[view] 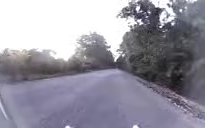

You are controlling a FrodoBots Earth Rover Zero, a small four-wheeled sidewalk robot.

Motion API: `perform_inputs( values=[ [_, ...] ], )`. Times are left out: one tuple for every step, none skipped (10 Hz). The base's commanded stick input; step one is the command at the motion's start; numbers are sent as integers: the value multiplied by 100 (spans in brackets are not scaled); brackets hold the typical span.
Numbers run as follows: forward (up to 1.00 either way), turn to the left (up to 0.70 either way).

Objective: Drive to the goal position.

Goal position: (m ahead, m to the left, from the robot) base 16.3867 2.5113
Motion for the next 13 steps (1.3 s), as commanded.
perform_inputs(
  values=[
    [70, 3],
    [70, 0],
    [70, 0],
    [70, 0],
    [70, 0],
    [70, 0],
    [70, 0],
    [70, 0],
    [70, 0],
    [70, 0],
    [70, 0],
    [70, 0],
    [70, 0]
  ],
)
